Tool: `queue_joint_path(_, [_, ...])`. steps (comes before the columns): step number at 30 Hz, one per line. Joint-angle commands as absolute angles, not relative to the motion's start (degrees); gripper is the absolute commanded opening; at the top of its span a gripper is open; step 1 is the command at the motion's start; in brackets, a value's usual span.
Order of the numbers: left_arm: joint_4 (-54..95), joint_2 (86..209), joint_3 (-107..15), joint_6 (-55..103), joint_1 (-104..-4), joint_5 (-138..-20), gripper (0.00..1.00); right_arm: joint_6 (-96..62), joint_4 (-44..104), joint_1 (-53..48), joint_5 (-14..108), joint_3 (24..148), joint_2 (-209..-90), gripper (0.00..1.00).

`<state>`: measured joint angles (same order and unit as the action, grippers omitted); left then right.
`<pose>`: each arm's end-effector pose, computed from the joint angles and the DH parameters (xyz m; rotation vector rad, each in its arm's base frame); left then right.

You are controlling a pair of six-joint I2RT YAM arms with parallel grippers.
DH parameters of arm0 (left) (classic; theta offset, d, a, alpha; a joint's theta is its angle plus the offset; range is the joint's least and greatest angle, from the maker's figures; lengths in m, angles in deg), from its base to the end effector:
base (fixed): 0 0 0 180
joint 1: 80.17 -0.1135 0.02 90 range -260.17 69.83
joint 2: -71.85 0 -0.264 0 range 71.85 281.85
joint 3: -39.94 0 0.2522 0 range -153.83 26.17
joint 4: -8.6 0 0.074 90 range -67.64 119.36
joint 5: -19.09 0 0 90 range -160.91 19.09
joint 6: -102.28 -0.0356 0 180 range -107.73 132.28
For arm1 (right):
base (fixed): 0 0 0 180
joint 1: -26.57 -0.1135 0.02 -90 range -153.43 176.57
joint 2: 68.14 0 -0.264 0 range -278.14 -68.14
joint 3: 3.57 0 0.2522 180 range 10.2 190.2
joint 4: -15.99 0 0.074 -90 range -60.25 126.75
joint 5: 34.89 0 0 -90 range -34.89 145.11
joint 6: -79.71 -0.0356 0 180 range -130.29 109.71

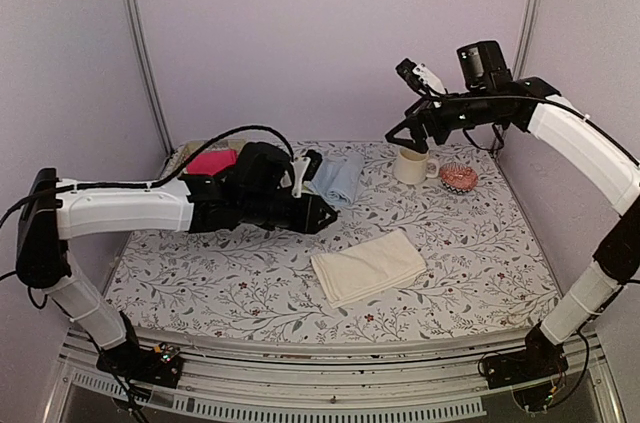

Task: Roll the towels
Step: Rotate the towel at the center of the board.

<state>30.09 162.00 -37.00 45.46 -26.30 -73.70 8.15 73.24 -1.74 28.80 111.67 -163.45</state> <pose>0.2087 -0.2888 0.2575 0.4468 2.2826 -0.8802 0.3145 0.1873 0.3981 -1.1037 1.9136 0.6045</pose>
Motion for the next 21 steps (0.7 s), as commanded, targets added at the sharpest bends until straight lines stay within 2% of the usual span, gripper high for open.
queue_joint_path(1, [28.27, 170.84, -42.09, 41.86, -28.79, -79.50, 0.27, 14.27, 64.93, -1.62, 31.69, 98.31, -163.62, 0.97])
queue_joint_path(2, [27.77, 173.16, -43.19, 42.00, -28.83, -81.35, 0.24, 15.41, 67.50, -1.64, 29.90, 98.98, -165.94, 0.81])
queue_joint_path(4, [26.52, 176.74, -44.33, 43.21, -28.81, -83.99, 0.17, 17.21, 72.94, -1.64, 27.99, 101.38, -171.14, 0.56])
queue_joint_path(6, [24.94, 179.00, -43.82, 45.04, -28.83, -85.29, 0.13, 17.82, 75.62, -1.60, 27.05, 101.22, -174.62, 0.41])
queue_joint_path(9, [22.99, 181.40, -41.85, 46.46, -28.80, -85.97, 0.11, 18.05, 73.65, -1.55, 27.02, 97.10, -176.18, 0.34])
queue_joint_path(15, [28.43, 183.95, -39.23, 46.62, -28.89, -81.90, 0.07, 18.23, 71.36, -1.46, 32.81, 92.40, -182.24, 0.29])
queue_joint_path(18, [30.61, 185.49, -38.26, 45.80, -29.43, -81.31, 0.07, 19.36, 66.03, -1.46, 41.80, 87.22, -184.53, 0.29])
queue_joint_path(21, [33.30, 187.07, -38.71, 44.59, -30.86, -80.78, 0.03, 20.86, 64.70, -1.50, 43.83, 83.74, -184.90, 0.27])
